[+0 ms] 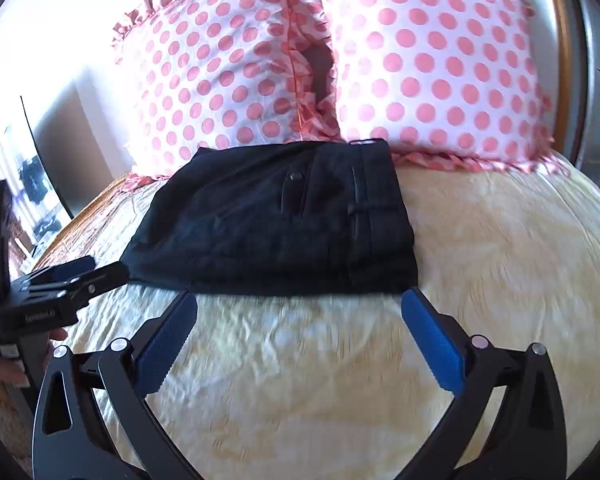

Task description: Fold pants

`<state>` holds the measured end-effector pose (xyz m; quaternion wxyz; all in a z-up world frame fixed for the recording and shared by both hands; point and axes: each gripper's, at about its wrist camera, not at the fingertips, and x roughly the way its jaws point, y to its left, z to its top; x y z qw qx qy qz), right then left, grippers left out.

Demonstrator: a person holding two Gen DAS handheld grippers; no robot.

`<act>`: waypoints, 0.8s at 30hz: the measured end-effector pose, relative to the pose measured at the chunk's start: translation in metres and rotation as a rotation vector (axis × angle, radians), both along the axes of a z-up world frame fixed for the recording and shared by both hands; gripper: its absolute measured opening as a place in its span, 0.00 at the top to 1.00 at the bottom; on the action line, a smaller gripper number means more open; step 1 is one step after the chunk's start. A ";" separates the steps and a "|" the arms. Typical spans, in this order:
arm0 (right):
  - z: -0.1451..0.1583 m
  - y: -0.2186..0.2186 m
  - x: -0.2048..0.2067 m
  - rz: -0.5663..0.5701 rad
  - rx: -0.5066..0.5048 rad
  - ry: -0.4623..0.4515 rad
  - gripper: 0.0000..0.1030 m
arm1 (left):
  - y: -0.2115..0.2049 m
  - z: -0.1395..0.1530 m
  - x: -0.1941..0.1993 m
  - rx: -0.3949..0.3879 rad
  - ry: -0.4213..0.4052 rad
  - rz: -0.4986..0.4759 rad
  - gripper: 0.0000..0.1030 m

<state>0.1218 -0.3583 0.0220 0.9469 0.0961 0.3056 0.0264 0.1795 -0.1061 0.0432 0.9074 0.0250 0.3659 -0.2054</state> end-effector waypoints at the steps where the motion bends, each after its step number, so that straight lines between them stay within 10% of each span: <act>1: -0.004 0.003 -0.007 -0.024 -0.004 0.009 0.01 | 0.006 -0.002 -0.010 0.023 -0.013 0.020 0.02; 24: -0.049 0.038 -0.020 -0.082 -0.160 0.198 0.01 | 0.029 -0.042 -0.054 0.140 0.001 0.109 0.02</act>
